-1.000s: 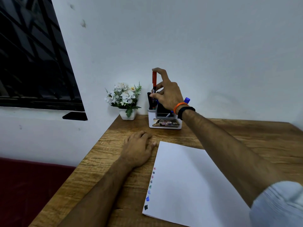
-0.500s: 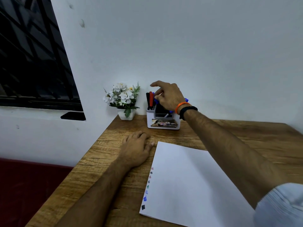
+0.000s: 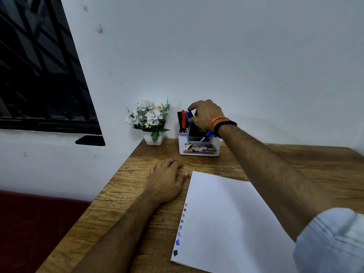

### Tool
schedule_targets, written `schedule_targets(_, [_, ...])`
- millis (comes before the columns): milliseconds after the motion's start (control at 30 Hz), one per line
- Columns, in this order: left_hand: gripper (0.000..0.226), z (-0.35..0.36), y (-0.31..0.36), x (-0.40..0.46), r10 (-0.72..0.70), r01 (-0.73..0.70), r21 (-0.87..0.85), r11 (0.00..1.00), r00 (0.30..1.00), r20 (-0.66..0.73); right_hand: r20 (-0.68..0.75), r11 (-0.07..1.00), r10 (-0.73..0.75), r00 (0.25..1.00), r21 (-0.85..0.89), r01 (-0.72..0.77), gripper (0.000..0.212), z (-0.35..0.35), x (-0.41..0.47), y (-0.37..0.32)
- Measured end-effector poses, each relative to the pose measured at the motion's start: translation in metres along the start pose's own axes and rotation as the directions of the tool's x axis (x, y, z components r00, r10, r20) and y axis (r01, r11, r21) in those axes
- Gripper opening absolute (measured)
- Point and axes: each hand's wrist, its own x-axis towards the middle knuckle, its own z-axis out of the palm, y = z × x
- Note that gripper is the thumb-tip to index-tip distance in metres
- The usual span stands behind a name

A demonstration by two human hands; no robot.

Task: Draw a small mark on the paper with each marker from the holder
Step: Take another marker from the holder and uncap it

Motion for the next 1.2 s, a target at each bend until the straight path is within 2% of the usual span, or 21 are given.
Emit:
schedule_targets(167, [0.048,0.001,-0.001,-0.001,-0.007,0.007,-0.009,1.000,1.000,0.001,-0.052,0.999,0.030,0.998,0.035,-0.028,0.029,0.001,0.000,-0.003])
schedule_targets(300, [0.048,0.000,0.000,0.000,-0.013,0.013,-0.001,1.000,1.000,0.008,-0.165,0.963,0.087,0.982,0.268,-0.040,0.026,-0.010,-0.004,-0.002])
schedule_targets(467, [0.047,-0.001,0.002,-0.002,-0.012,0.012,-0.004,1.000,1.000,0.009,-0.381,0.805,0.092,0.920,0.572,0.156,0.022,-0.040,-0.024,-0.012])
schedule_targets(533, [0.047,-0.001,0.001,-0.002,-0.012,0.012,-0.008,1.000,1.000,0.010,-0.392,0.716,0.094,0.915,0.665,0.211,0.023,-0.052,-0.040,-0.019])
schedule_targets(633, [0.047,-0.001,0.002,-0.002,-0.006,0.006,-0.008,1.000,1.000,0.011,-0.302,0.579,0.071,0.951,0.788,0.207,0.024,-0.057,-0.075,-0.029])
schedule_targets(733, [0.046,-0.001,0.001,-0.001,-0.007,0.007,-0.014,1.000,1.000,0.015,-0.127,0.480,0.064,0.990,0.874,0.081,0.025,-0.047,-0.112,-0.032])
schedule_targets(833, [0.045,0.000,-0.002,-0.001,0.009,-0.009,-0.049,0.999,1.000,0.006,0.041,0.416,0.085,0.996,0.907,-0.073,0.024,-0.029,-0.145,-0.027])
schedule_targets(933, [0.036,-0.007,0.003,-0.005,-0.002,-0.022,-0.188,0.982,0.992,-0.129,0.107,0.428,0.086,0.990,0.894,-0.134,0.013,-0.013,-0.166,-0.015])
schedule_targets(1033, [0.024,-0.021,0.012,-0.009,-0.070,-0.055,-0.425,0.904,0.960,-0.272,0.213,0.439,0.036,0.976,0.874,-0.207,0.012,-0.007,-0.174,-0.005])
schedule_targets(1133, [0.027,-0.030,0.020,-0.012,-0.019,-0.157,-0.647,0.746,0.967,-0.256,0.277,0.444,-0.001,0.961,0.861,-0.248,0.020,-0.005,-0.176,0.002])
schedule_targets(1200, [0.037,-0.033,0.023,-0.014,0.050,-0.205,-0.713,0.671,0.971,-0.232,0.265,0.481,0.015,0.964,0.843,-0.239,0.019,-0.003,-0.175,0.005])
